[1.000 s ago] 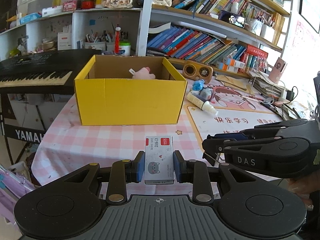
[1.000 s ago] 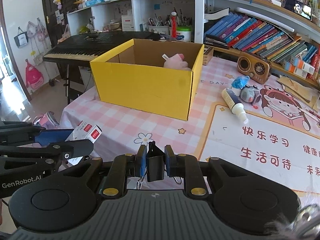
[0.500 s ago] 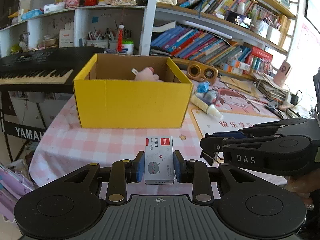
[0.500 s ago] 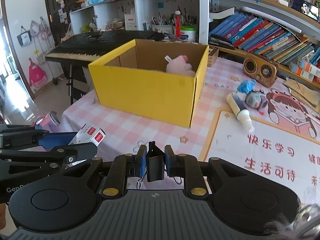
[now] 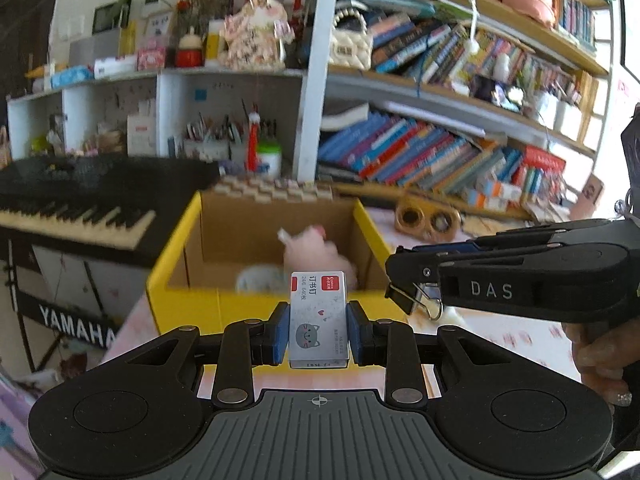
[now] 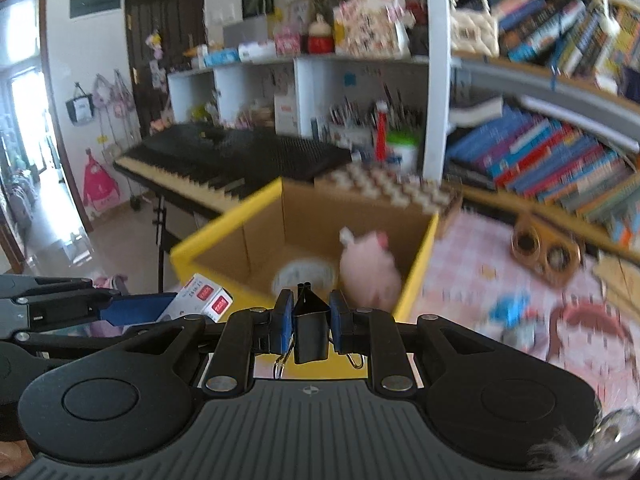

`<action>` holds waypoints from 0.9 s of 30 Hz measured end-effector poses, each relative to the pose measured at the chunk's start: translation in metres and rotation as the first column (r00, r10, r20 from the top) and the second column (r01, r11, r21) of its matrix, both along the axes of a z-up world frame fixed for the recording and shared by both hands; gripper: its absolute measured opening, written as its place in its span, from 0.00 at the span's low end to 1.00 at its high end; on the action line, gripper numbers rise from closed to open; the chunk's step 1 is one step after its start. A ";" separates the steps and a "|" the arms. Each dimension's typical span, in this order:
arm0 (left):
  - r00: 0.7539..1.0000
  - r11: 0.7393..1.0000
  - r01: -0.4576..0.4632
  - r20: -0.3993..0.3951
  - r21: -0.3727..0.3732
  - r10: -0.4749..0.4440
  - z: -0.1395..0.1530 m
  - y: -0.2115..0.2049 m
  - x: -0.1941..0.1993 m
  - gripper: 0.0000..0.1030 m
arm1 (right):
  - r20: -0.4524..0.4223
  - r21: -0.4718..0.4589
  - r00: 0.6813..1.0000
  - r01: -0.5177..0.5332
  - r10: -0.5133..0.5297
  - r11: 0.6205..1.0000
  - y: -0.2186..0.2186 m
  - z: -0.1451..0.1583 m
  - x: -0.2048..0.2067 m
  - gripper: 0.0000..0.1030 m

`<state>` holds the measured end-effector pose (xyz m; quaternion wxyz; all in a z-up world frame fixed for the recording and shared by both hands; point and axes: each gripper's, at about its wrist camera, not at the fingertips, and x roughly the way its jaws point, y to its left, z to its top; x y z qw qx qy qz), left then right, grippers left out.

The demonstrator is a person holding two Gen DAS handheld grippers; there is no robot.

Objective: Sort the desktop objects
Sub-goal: 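Carry the medicine box with the left tool while the right tool carries the clip over the yellow box, then open both tools to drop the medicine box and clip into the yellow box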

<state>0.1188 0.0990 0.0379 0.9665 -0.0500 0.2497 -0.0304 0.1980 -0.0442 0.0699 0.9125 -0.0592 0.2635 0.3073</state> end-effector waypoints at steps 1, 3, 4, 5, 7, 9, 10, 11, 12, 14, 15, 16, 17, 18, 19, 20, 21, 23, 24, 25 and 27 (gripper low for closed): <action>1.000 1.000 -0.008 0.010 0.002 0.008 0.003 0.001 0.007 0.27 | 0.012 0.003 1.000 -0.006 0.006 1.000 0.001 0.004 0.008 0.17; 0.999 1.000 -0.026 0.026 0.006 0.025 0.007 0.003 0.022 0.27 | 0.036 0.003 0.999 -0.019 0.018 1.000 0.005 0.010 0.024 0.17; 0.999 0.999 -0.035 0.032 0.009 0.034 0.009 0.005 0.028 0.27 | 0.046 0.001 0.999 -0.024 0.024 1.000 0.007 0.011 0.032 0.17; 0.998 0.999 -0.045 0.037 0.012 0.045 0.010 0.007 0.035 0.27 | 0.056 -0.002 0.998 -0.029 0.029 1.000 0.008 0.013 0.039 0.17; 0.997 0.997 -0.068 0.046 0.026 0.067 0.010 0.010 0.048 0.27 | 0.068 -0.010 0.997 -0.038 0.039 0.999 0.013 0.013 0.054 0.17; 0.994 0.994 -0.094 0.056 0.062 0.090 0.007 0.012 0.061 0.27 | 0.068 -0.017 0.996 -0.047 0.048 0.999 0.018 0.010 0.067 0.17; 0.994 0.991 -0.102 0.055 0.090 0.097 0.003 0.012 0.068 0.27 | 0.064 -0.025 0.997 -0.052 0.054 0.998 0.022 0.007 0.074 0.17; 0.994 0.988 -0.105 0.045 0.114 0.100 -0.001 0.012 0.076 0.27 | 0.053 -0.035 0.997 -0.057 0.059 0.998 0.025 0.002 0.081 0.17; 0.994 0.986 -0.107 0.028 0.131 0.104 -0.006 0.012 0.083 0.27 | 0.037 -0.049 0.997 -0.064 0.066 0.997 0.029 -0.004 0.087 0.17; 0.994 0.983 -0.109 -0.017 0.149 0.113 -0.016 0.014 0.097 0.27 | 0.008 -0.085 0.997 -0.080 0.081 0.993 0.036 -0.018 0.098 0.17; 0.992 0.982 -0.109 -0.040 0.155 0.116 -0.021 0.014 0.102 0.27 | -0.005 -0.104 0.996 -0.089 0.089 0.991 0.039 -0.025 0.103 0.17; 0.991 0.982 -0.106 -0.063 0.158 0.117 -0.025 0.014 0.107 0.27 | -0.017 -0.124 0.995 -0.097 0.096 0.987 0.042 -0.033 0.106 0.17; 0.990 0.982 -0.100 -0.081 0.158 0.114 -0.029 0.015 0.112 0.27 | -0.030 -0.139 0.994 -0.107 0.104 0.985 0.044 -0.039 0.109 0.17; 0.989 0.983 -0.095 -0.100 0.159 0.112 -0.033 0.015 0.115 0.27 | -0.040 -0.157 0.993 -0.117 0.112 0.981 0.046 -0.045 0.111 0.17; 0.987 0.983 -0.090 -0.119 0.160 0.110 -0.036 0.015 0.119 0.27 | -0.049 -0.177 0.992 -0.127 0.120 0.976 0.048 -0.051 0.113 0.17; 0.984 0.983 -0.085 -0.140 0.161 0.108 -0.040 0.015 0.122 0.27 | -0.058 -0.198 0.990 -0.139 0.130 0.970 0.050 -0.057 0.115 0.17; 0.981 0.983 -0.081 -0.162 0.165 0.108 -0.045 0.015 0.126 0.27 | -0.065 -0.219 0.989 -0.146 0.135 0.965 0.053 -0.063 0.117 0.17; 0.974 0.982 -0.073 -0.200 0.172 0.107 -0.052 0.015 0.130 0.27 | -0.088 -0.255 0.985 -0.169 0.151 0.952 0.056 -0.074 0.120 0.17; 0.971 0.984 -0.072 -0.213 0.164 0.107 -0.055 0.016 0.131 0.27 | -0.101 -0.268 0.982 -0.183 0.161 0.946 0.057 -0.078 0.121 0.17; 0.968 0.986 -0.074 -0.225 0.150 0.107 -0.056 0.018 0.132 0.28 | -0.091 -0.284 0.980 -0.198 0.179 0.938 0.059 -0.080 0.119 0.17; 0.963 0.989 -0.075 -0.248 0.130 0.106 -0.059 0.022 0.135 0.27 | -0.112 -0.286 0.975 -0.215 0.190 0.934 0.059 -0.081 0.123 0.17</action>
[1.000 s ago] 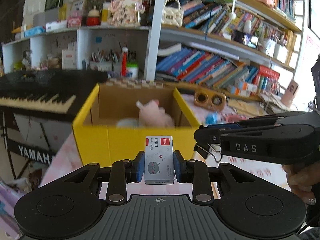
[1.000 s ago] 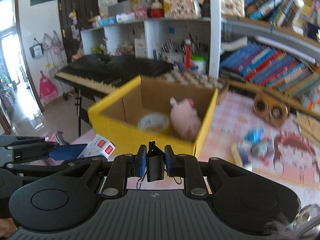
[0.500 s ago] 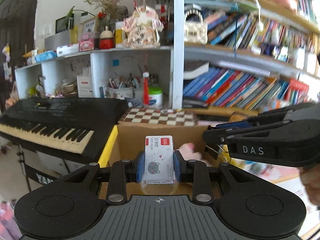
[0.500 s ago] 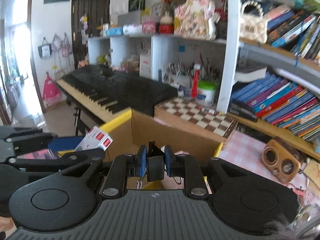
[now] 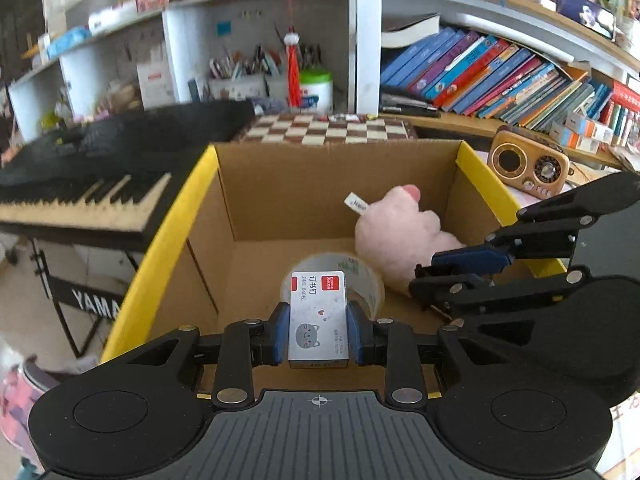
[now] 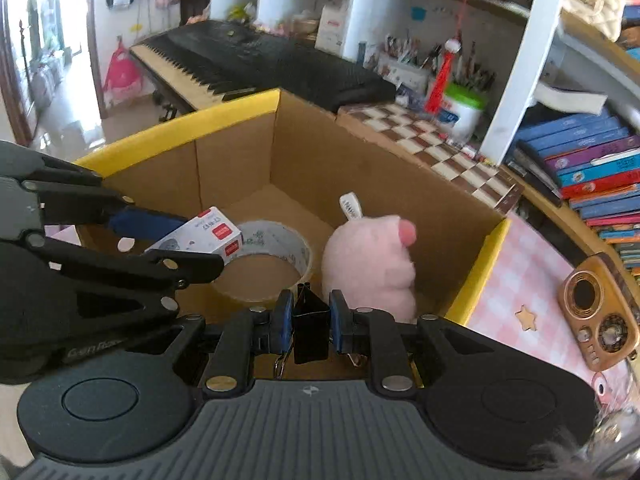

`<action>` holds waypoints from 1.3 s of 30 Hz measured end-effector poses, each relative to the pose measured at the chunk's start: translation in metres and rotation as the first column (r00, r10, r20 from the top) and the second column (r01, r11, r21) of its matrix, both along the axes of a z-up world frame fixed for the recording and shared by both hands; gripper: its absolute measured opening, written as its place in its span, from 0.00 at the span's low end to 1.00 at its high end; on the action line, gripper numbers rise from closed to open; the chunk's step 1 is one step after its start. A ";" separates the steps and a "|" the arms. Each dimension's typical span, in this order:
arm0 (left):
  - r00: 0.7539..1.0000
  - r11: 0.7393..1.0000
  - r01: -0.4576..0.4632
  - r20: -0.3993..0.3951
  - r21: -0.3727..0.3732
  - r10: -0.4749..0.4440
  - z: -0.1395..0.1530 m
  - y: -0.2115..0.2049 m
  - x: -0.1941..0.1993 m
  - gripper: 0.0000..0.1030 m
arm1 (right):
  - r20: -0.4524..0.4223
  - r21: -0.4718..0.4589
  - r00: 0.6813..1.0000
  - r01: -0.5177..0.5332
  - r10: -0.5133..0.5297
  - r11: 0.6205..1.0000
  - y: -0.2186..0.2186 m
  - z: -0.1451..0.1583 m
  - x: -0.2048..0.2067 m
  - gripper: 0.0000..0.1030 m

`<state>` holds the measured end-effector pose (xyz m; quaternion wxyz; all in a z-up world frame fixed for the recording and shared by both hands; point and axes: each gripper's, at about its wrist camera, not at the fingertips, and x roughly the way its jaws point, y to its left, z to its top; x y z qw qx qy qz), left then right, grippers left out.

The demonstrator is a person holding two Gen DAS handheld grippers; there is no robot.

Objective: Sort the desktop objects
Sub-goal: 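Open both tools to drop the medicine box and clip into the yellow box, then move both open tools back from the box toward the items on the desk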

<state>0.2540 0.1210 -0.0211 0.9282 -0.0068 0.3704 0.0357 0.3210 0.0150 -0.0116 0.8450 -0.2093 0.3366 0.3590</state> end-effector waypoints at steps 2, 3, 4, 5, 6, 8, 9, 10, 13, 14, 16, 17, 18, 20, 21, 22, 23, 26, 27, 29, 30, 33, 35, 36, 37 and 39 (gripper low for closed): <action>1.000 1.000 0.001 -0.018 -0.011 -0.001 -0.002 0.002 0.003 0.27 | -0.017 -0.018 1.000 -0.020 0.019 1.000 0.003 -0.002 0.004 0.17; 1.000 1.000 0.002 -0.026 -0.013 -0.002 -0.003 0.003 0.004 0.28 | -0.025 -0.026 0.999 -0.027 0.027 0.999 0.004 -0.002 0.006 0.17; 0.999 1.000 0.002 -0.034 -0.016 -0.003 -0.004 0.003 0.006 0.28 | -0.031 -0.033 0.999 -0.033 0.032 0.999 0.005 -0.003 0.008 0.17; 0.999 1.000 0.003 -0.041 -0.017 -0.004 -0.005 0.004 0.008 0.28 | -0.036 -0.040 0.999 -0.039 0.037 0.998 0.007 -0.004 0.009 0.17; 0.999 1.000 0.003 -0.047 -0.018 -0.004 -0.006 0.005 0.009 0.28 | -0.041 -0.046 0.998 -0.043 0.041 0.998 0.008 -0.004 0.011 0.17; 0.999 1.000 0.002 -0.053 -0.020 -0.004 -0.007 0.006 0.011 0.28 | -0.050 -0.059 0.998 -0.045 0.042 0.997 0.010 -0.005 0.013 0.17; 0.999 1.000 0.002 -0.053 -0.020 -0.003 -0.007 0.006 0.011 0.28 | -0.054 -0.063 0.998 -0.046 0.042 0.997 0.011 -0.005 0.014 0.17; 0.999 1.000 0.001 -0.051 -0.020 -0.002 -0.007 0.006 0.012 0.28 | -0.057 -0.064 0.998 -0.045 0.042 0.997 0.011 -0.005 0.014 0.18; 0.999 1.000 -0.003 -0.033 -0.014 0.002 -0.006 0.005 0.009 0.28 | -0.045 -0.063 0.998 -0.037 0.034 0.997 0.010 -0.004 0.012 0.18; 1.000 1.000 -0.004 -0.024 -0.014 0.004 -0.004 0.005 0.007 0.29 | -0.031 -0.058 0.999 -0.030 0.028 0.998 0.010 -0.003 0.011 0.20; 1.000 1.000 -0.006 -0.005 -0.012 0.006 -0.001 0.005 0.003 0.32 | -0.012 -0.049 1.000 -0.015 0.015 0.999 0.008 -0.002 0.008 0.20; 1.000 1.000 -0.011 0.008 -0.009 0.011 0.002 0.005 0.000 0.36 | -0.004 -0.045 1.000 -0.006 0.006 0.999 0.007 -0.001 0.007 0.20; 1.000 1.000 -0.016 0.022 -0.006 0.016 0.005 0.005 -0.003 0.38 | 0.006 -0.040 1.000 0.005 -0.005 0.999 0.005 0.001 0.004 0.21; 0.998 1.000 -0.026 0.056 -0.006 0.027 0.012 0.005 -0.010 0.44 | 0.022 -0.016 0.999 0.033 -0.033 0.999 0.001 0.007 -0.001 0.25; 0.997 0.999 -0.031 0.075 -0.008 0.032 0.016 0.005 -0.014 0.46 | 0.026 0.004 0.998 0.053 -0.053 0.999 -0.003 0.011 -0.005 0.27; 0.995 0.999 -0.036 0.096 -0.010 0.037 0.020 0.005 -0.018 0.50 | 0.028 0.023 0.997 0.073 -0.074 0.997 -0.006 0.014 -0.007 0.29; 0.992 0.999 -0.040 0.116 -0.011 0.041 0.024 0.005 -0.022 0.55 | 0.031 0.044 0.995 0.092 -0.093 0.995 -0.010 0.018 -0.010 0.29; 0.985 0.999 -0.049 0.168 -0.008 0.050 0.035 0.001 -0.034 0.64 | 0.056 0.092 0.988 0.140 -0.146 0.986 -0.020 0.029 -0.022 0.29; 0.982 0.999 -0.052 0.184 -0.006 0.052 0.039 0.000 -0.039 0.65 | 0.067 0.111 0.984 0.159 -0.167 0.981 -0.025 0.033 -0.027 0.29; 0.975 0.998 -0.056 0.214 -0.006 0.056 0.046 -0.001 -0.048 0.71 | 0.080 0.139 0.976 0.192 -0.204 0.971 -0.032 0.040 -0.035 0.29; 0.972 0.998 -0.056 0.228 -0.010 0.057 0.049 -0.002 -0.052 0.73 | 0.088 0.153 0.970 0.210 -0.225 0.966 -0.037 0.043 -0.039 0.29; 0.963 0.998 -0.057 0.261 -0.021 0.060 0.057 -0.003 -0.066 0.76 | 0.107 0.187 0.955 0.255 -0.278 0.949 -0.049 0.051 -0.053 0.29; 0.960 0.998 -0.055 0.274 -0.026 0.060 0.061 -0.005 -0.075 0.80 | 0.115 0.204 0.944 0.282 -0.308 0.938 -0.058 0.055 -0.064 0.30; 0.958 0.998 -0.054 0.280 -0.029 0.060 0.062 -0.006 -0.079 0.80 | 0.119 0.209 0.938 0.295 -0.324 0.932 -0.062 0.056 -0.070 0.30; 0.957 0.998 -0.052 0.284 -0.032 0.059 0.063 -0.008 -0.084 0.80 | 0.122 0.212 0.934 0.307 -0.336 0.928 -0.066 0.057 -0.075 0.30; 0.956 0.998 -0.045 0.289 -0.038 0.054 0.064 -0.010 -0.094 0.81 | 0.127 0.218 0.923 0.330 -0.362 0.918 -0.073 0.058 -0.087 0.30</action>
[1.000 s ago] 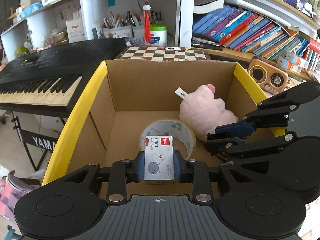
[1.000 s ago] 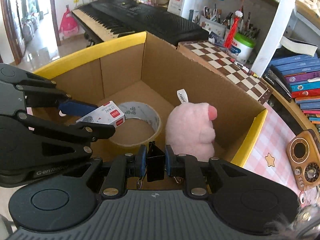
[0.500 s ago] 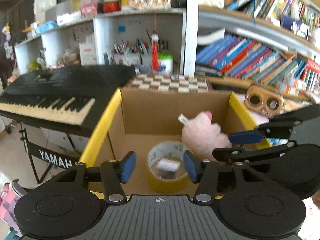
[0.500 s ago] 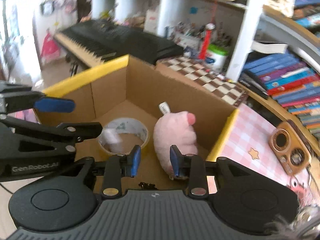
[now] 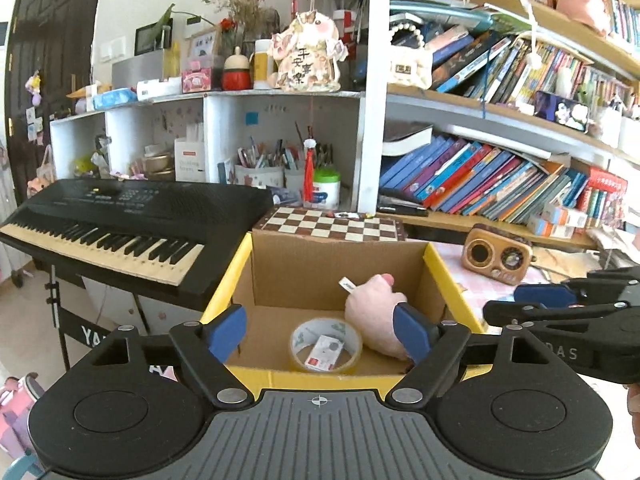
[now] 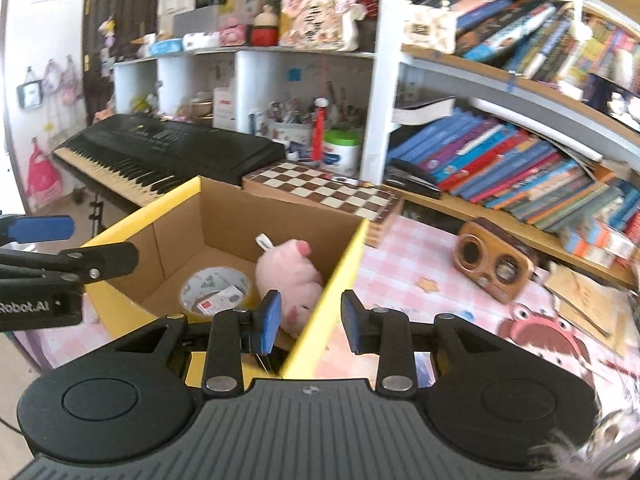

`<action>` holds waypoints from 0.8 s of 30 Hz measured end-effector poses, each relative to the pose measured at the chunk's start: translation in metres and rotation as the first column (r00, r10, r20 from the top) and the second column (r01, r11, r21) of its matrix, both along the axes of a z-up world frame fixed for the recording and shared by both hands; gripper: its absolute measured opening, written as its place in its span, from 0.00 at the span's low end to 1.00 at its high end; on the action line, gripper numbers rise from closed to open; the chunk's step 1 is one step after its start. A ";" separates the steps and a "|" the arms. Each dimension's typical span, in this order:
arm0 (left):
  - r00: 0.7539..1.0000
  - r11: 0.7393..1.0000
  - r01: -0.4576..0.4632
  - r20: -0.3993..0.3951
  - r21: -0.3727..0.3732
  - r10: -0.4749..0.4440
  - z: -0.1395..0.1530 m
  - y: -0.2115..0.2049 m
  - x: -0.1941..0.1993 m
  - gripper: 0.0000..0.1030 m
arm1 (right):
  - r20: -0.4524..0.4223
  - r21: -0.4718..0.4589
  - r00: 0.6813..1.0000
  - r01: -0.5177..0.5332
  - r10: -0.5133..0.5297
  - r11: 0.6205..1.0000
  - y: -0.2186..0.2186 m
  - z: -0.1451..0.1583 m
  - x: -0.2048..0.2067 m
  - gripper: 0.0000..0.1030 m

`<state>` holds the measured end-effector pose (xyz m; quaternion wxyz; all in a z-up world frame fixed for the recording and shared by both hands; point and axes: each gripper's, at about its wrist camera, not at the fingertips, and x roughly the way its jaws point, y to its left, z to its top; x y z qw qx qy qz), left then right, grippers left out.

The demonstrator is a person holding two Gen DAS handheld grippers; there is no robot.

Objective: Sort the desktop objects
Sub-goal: 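Move both open tools back from the box toward the items on the desk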

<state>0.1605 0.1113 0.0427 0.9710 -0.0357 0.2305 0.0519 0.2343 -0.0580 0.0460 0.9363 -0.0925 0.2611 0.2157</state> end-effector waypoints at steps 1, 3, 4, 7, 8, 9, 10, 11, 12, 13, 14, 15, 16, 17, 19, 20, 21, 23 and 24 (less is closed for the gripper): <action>1.000 1.000 0.003 0.001 -0.001 -0.003 0.000 -0.001 -0.005 0.81 | 0.000 0.003 1.000 0.013 -0.013 1.000 -0.003 0.000 -0.006 0.30; 1.000 1.000 0.011 0.002 -0.003 -0.011 0.000 -0.003 -0.014 0.81 | -0.002 0.007 0.999 0.038 -0.038 0.999 -0.010 -0.001 -0.017 0.30; 1.000 1.000 0.016 -0.001 -0.003 -0.016 -0.001 -0.004 -0.019 0.81 | -0.004 0.009 0.999 0.049 -0.049 0.999 -0.013 -0.002 -0.023 0.30; 0.999 0.999 0.033 -0.012 0.000 -0.033 -0.003 -0.006 -0.031 0.82 | -0.008 0.010 0.997 0.078 -0.078 0.997 -0.021 -0.004 -0.041 0.30; 0.999 0.999 0.039 -0.015 0.004 -0.039 -0.003 -0.007 -0.035 0.82 | -0.011 0.010 0.996 0.085 -0.085 0.996 -0.023 -0.005 -0.047 0.30; 0.999 0.999 0.043 -0.018 0.009 -0.043 -0.004 -0.007 -0.039 0.82 | -0.013 0.010 0.996 0.094 -0.094 0.996 -0.025 -0.006 -0.053 0.30; 0.999 0.999 0.047 -0.021 0.012 -0.047 -0.005 -0.008 -0.043 0.82 | -0.016 0.009 0.995 0.100 -0.100 0.995 -0.027 -0.007 -0.058 0.30; 0.998 0.999 0.051 -0.024 0.014 -0.051 -0.005 -0.008 -0.046 0.82 | -0.019 0.008 0.994 0.106 -0.106 0.994 -0.028 -0.008 -0.063 0.30; 0.998 0.998 0.055 -0.027 0.015 -0.055 -0.006 -0.008 -0.050 0.82 | -0.022 0.008 0.993 0.113 -0.113 0.994 -0.030 -0.009 -0.068 0.31; 0.998 0.998 0.060 -0.030 0.015 -0.059 -0.006 -0.009 -0.054 0.82 | -0.026 0.010 0.993 0.120 -0.119 0.993 -0.031 -0.010 -0.073 0.31; 0.998 0.998 0.064 -0.031 0.017 -0.063 -0.007 -0.010 -0.058 0.82 | -0.029 0.011 0.992 0.125 -0.124 0.992 -0.032 -0.011 -0.078 0.32; 0.997 0.998 0.067 -0.034 0.020 -0.066 -0.007 -0.010 -0.062 0.82 | -0.031 0.012 0.991 0.131 -0.130 0.991 -0.033 -0.013 -0.084 0.33; 0.997 0.997 0.069 -0.036 0.023 -0.068 -0.008 -0.011 -0.067 0.82 | -0.031 0.012 0.991 0.134 -0.134 0.991 -0.033 -0.014 -0.089 0.33; 0.997 0.997 0.072 -0.040 0.025 -0.071 -0.009 -0.012 -0.071 0.82 | -0.032 0.011 0.990 0.136 -0.136 0.991 -0.034 -0.015 -0.094 0.33; 0.996 0.996 0.081 -0.047 0.027 -0.079 -0.011 -0.014 -0.078 0.82 | -0.038 0.012 0.989 0.141 -0.140 0.990 -0.033 -0.018 -0.103 0.33; 0.995 0.996 0.085 -0.051 0.030 -0.084 -0.011 -0.014 -0.082 0.82 | -0.041 0.013 0.989 0.142 -0.142 0.990 -0.033 -0.019 -0.108 0.33; 0.995 0.995 0.090 -0.054 0.034 -0.088 -0.012 -0.015 -0.085 0.82 | -0.045 0.014 0.989 0.144 -0.143 0.990 -0.033 -0.020 -0.112 0.33; 0.994 0.994 0.097 -0.057 0.040 -0.095 -0.013 -0.016 -0.091 0.82 | -0.053 0.014 0.988 0.144 -0.143 0.989 -0.033 -0.022 -0.121 0.33; 0.993 0.994 0.101 -0.058 0.040 -0.098 -0.013 -0.016 -0.095 0.82 | -0.059 0.015 0.988 0.143 -0.142 0.990 -0.032 -0.023 -0.125 0.33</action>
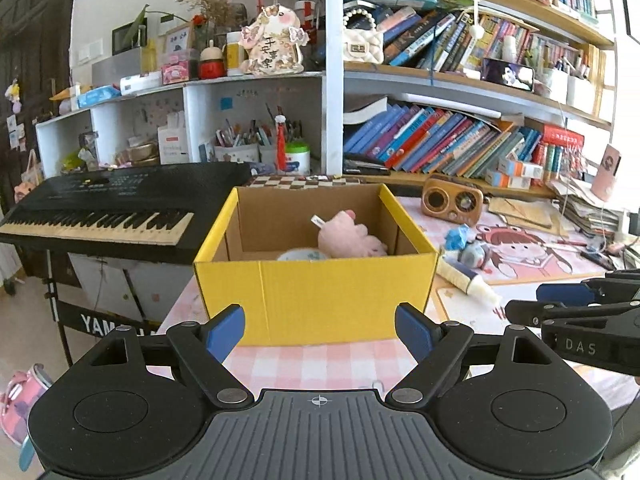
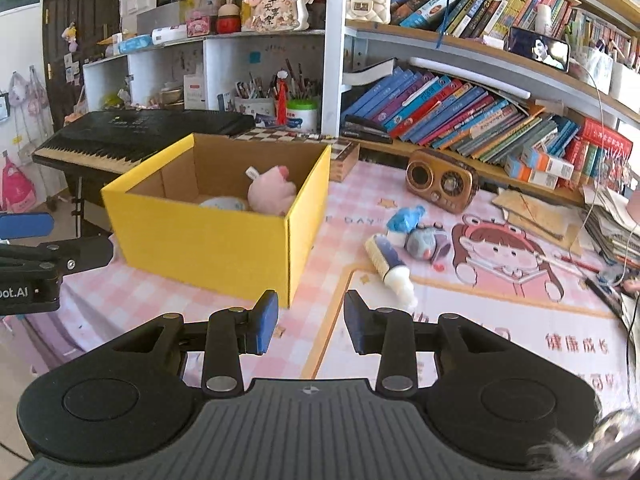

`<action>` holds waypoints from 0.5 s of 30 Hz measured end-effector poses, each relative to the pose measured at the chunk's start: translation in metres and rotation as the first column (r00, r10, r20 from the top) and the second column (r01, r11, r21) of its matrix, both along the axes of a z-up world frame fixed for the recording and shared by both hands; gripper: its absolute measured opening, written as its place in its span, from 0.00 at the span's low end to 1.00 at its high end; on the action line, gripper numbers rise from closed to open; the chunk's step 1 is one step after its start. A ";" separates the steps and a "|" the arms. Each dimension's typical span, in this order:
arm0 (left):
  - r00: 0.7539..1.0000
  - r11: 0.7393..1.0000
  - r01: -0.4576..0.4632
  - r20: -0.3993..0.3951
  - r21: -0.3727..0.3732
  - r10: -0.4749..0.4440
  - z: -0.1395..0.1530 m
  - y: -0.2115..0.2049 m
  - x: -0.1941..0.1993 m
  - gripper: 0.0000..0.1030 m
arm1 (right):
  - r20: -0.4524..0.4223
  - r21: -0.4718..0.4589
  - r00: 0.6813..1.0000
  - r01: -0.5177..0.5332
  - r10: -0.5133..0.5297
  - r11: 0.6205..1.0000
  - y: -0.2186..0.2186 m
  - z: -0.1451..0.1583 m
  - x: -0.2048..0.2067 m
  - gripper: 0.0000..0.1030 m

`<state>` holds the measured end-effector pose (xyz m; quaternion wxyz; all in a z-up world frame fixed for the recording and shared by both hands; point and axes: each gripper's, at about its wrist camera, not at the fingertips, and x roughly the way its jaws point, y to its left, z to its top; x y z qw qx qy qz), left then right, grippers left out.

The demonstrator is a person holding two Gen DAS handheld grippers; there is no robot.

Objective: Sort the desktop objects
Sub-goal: 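Move both open tools back from the box toward the items on the desk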

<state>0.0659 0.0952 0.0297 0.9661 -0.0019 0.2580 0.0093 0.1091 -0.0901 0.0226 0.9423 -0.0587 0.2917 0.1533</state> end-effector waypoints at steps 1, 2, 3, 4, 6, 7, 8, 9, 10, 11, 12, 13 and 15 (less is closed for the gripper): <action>1.000 1.000 0.004 -0.002 -0.001 -0.004 0.000 0.000 -0.003 0.82 | -0.004 0.001 1.000 -0.001 0.001 1.000 0.000 -0.001 -0.004 0.33; 1.000 1.000 0.007 -0.003 -0.001 -0.007 -0.001 -0.001 -0.006 0.82 | -0.006 0.002 1.000 -0.002 0.002 1.000 0.000 -0.001 -0.007 0.33; 1.000 1.000 0.010 -0.004 0.000 -0.010 -0.001 -0.002 -0.008 0.83 | -0.008 0.002 1.000 -0.003 0.003 1.000 0.000 -0.002 -0.011 0.33; 1.000 1.000 0.012 -0.005 0.001 -0.012 -0.002 -0.003 -0.011 0.83 | -0.010 0.001 1.000 -0.003 0.003 1.000 0.000 -0.003 -0.015 0.33; 1.000 1.000 0.014 -0.004 0.001 -0.014 -0.004 -0.006 -0.017 0.83 | -0.016 -0.001 1.000 0.000 0.000 1.000 0.000 -0.006 -0.021 0.33; 1.000 1.000 0.014 -0.002 0.000 -0.014 -0.005 -0.007 -0.020 0.83 | -0.021 -0.002 1.000 0.002 -0.002 1.000 0.000 -0.007 -0.024 0.33; 1.000 1.000 0.013 -0.001 -0.003 -0.013 -0.005 -0.008 -0.023 0.83 | -0.025 -0.004 1.000 0.002 -0.002 1.000 0.000 -0.008 -0.027 0.33; 1.000 1.000 0.010 -0.002 -0.007 -0.010 -0.007 -0.009 -0.026 0.83 | -0.030 -0.007 1.000 0.001 -0.001 1.000 -0.001 -0.010 -0.029 0.33; 1.000 1.000 0.007 -0.004 -0.012 -0.007 -0.008 -0.009 -0.028 0.84 | -0.031 -0.012 1.000 -0.001 0.000 1.000 -0.001 -0.011 -0.032 0.33; 1.000 1.000 0.003 -0.006 -0.018 -0.003 -0.009 -0.010 -0.030 0.84 | -0.029 -0.018 1.000 -0.003 0.002 1.000 -0.001 -0.011 -0.035 0.33; 1.000 1.000 -0.001 -0.008 -0.023 0.001 -0.010 -0.010 -0.031 0.84 | -0.027 -0.023 1.000 -0.005 0.005 1.000 -0.001 -0.011 -0.037 0.33; 1.000 1.000 -0.004 -0.012 -0.027 0.004 -0.011 -0.011 -0.033 0.84 | -0.026 -0.024 1.000 -0.009 0.009 1.000 -0.001 -0.012 -0.040 0.34; 1.000 0.999 -0.008 -0.016 -0.036 0.008 -0.013 -0.011 -0.036 0.84 | -0.026 -0.028 1.000 -0.016 0.015 0.999 -0.001 -0.013 -0.043 0.34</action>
